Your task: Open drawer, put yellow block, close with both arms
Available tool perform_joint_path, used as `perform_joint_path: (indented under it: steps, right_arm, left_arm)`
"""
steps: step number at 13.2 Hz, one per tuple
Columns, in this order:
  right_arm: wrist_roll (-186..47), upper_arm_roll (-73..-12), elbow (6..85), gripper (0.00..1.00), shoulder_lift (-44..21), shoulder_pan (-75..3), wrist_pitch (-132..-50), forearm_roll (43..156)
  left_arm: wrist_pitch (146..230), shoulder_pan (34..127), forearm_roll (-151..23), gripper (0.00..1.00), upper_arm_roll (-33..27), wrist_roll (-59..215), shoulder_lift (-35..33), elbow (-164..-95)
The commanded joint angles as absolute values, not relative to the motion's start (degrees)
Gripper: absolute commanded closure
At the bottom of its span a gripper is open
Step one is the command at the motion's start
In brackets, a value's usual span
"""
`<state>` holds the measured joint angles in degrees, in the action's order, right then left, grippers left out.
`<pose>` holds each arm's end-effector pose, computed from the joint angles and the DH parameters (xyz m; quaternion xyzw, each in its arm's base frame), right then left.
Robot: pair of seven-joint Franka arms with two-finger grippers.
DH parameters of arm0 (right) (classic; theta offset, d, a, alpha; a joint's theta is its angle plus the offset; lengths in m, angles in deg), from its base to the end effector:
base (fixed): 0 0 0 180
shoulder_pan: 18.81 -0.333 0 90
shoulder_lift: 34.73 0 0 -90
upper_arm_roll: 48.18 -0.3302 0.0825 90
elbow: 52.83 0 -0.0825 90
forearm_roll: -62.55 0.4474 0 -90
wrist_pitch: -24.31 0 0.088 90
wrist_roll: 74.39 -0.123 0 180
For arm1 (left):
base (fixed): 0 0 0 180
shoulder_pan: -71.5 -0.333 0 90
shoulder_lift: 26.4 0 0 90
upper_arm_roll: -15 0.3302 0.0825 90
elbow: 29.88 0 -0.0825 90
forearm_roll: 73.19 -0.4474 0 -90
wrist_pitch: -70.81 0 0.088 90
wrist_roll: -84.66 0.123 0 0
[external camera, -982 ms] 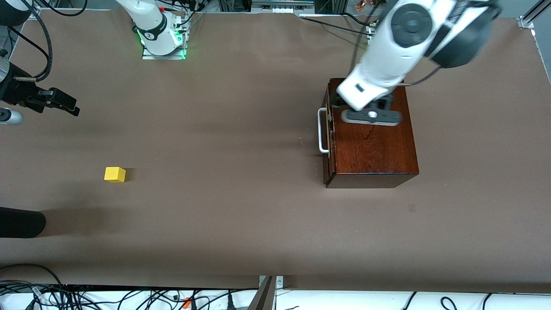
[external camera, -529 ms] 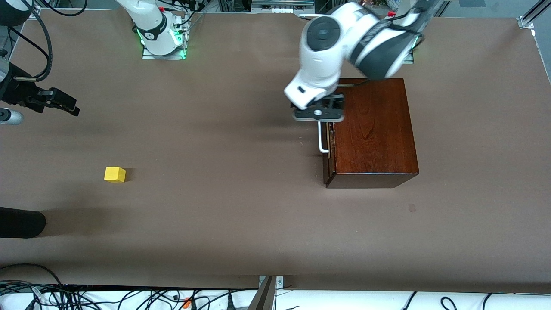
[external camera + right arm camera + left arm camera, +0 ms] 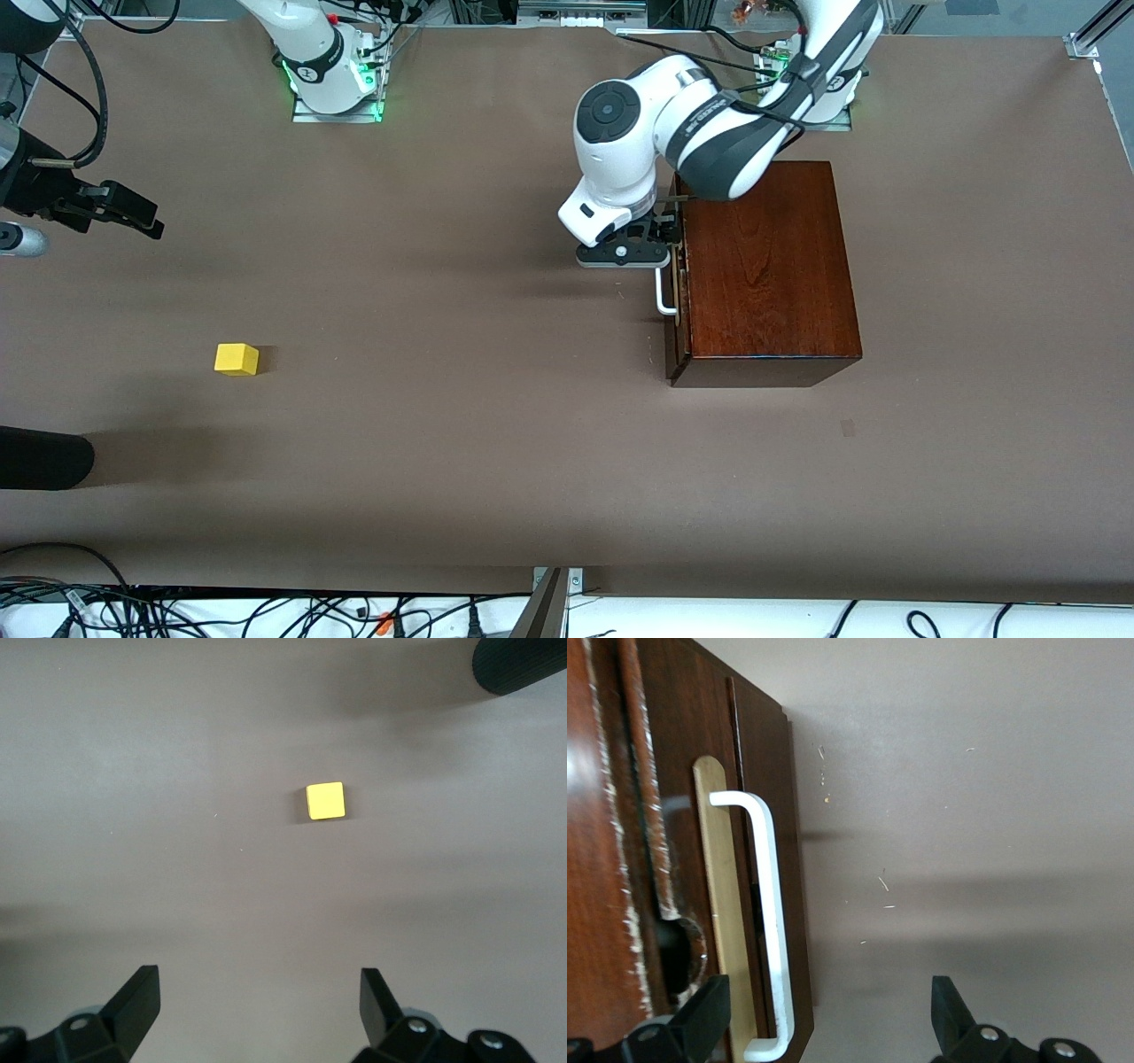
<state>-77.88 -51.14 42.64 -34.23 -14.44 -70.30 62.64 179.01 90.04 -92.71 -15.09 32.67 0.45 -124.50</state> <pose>0.6238 -0.0153 0.5729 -0.9990 0.0428 0.0119 0.0008 0.5140 -0.4888 0.3244 -0.9957 0.0233 0.0191 0.0872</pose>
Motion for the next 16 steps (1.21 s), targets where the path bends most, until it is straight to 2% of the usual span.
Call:
perform_joint_path:
  steps: [1, 4, 16]
  right_arm:
    - [-77.9, -51.9, 41.6, 0.00, -33.7, -13.6, -70.3, 62.7]
    - [-77.9, -51.9, 41.6, 0.00, -33.7, -13.6, -70.3, 62.8]
    - [-77.9, -51.9, 41.6, 0.00, -33.7, -13.6, -70.5, 62.8]
  left_arm:
    - [179.6, 91.1, -97.1, 0.00, -15.0, 30.2, 1.3, -125.5]
    - [182.3, 90.7, -98.5, 0.00, -14.7, 30.2, 1.3, -128.5]
    - [189.8, 90.1, -102.4, 0.00, -14.5, 23.8, 1.6, -133.5]
